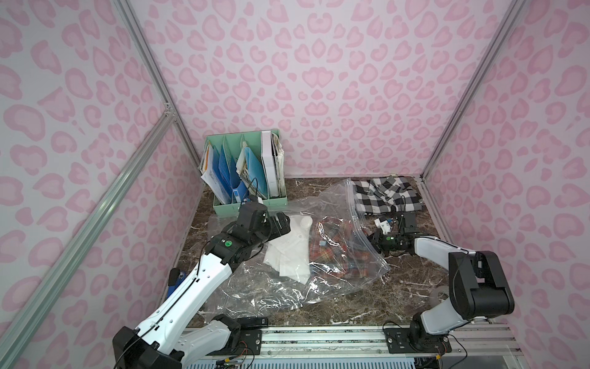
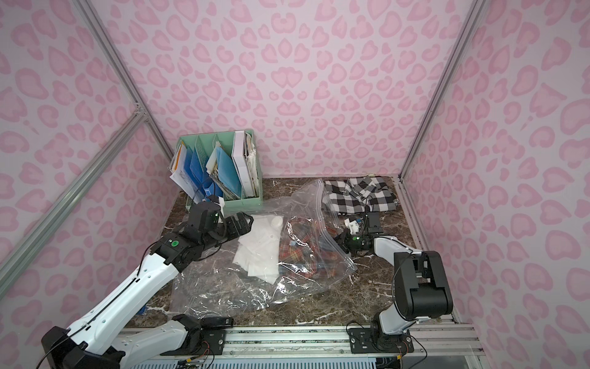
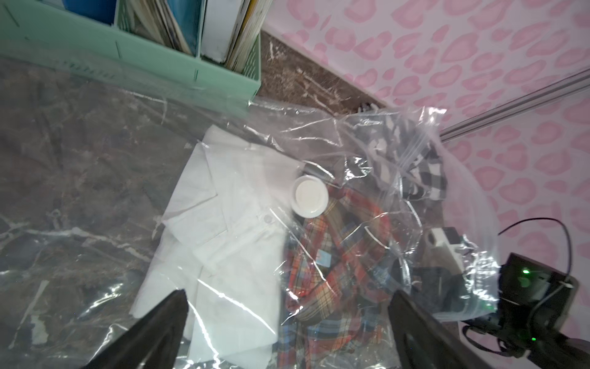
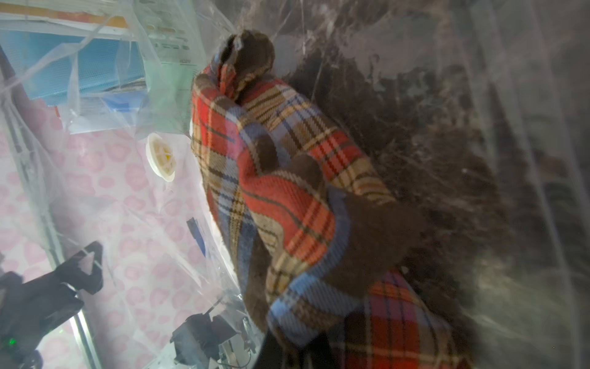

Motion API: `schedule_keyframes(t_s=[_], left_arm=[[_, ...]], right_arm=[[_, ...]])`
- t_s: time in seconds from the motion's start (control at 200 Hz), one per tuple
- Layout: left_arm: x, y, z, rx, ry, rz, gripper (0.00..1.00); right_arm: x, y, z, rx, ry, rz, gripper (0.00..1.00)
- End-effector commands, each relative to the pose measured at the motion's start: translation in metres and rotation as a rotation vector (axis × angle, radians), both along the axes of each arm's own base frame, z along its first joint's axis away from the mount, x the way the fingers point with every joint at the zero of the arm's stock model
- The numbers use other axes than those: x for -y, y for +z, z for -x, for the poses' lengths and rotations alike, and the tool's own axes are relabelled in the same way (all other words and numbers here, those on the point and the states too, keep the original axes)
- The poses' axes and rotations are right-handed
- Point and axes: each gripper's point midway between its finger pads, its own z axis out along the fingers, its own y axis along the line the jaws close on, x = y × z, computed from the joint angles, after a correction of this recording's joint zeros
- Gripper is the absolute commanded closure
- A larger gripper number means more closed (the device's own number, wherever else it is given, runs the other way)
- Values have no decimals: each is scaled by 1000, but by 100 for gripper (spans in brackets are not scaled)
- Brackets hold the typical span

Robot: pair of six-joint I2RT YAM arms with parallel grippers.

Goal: Take the shirt out of the vacuum bag
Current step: Pick up the shirt in the vacuum bag.

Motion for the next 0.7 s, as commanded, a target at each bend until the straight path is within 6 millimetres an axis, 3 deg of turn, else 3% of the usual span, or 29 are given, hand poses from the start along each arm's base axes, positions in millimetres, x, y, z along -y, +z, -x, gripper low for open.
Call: schedule_keyframes(t_s=[0.0,0.11,0.29,0.38,0.445,0.63,0.695], left_arm=[[15,-43,7,-111,-63,15,8],[14,-85,4,-187,-67,-61,26],[14,-123,-4,-277,-91,-160,41],[7,-139,-9,-303,-80,-230,55],[8,-153,-10,-338,-100,-262,62],[6,-208,-1,-465,-156,-343,92],[3,-217,1,-480,-163,-367,96]], right_arm=[[-1,-13,12,-46,21,12,100],[-11,-18,17,-59,38,3,100],[-42,-20,22,-71,86,-14,100],[-53,-20,24,-75,96,-19,100],[-54,-19,24,-79,97,-15,100],[-48,-8,20,-74,108,13,100],[-45,-1,17,-65,115,29,100]])
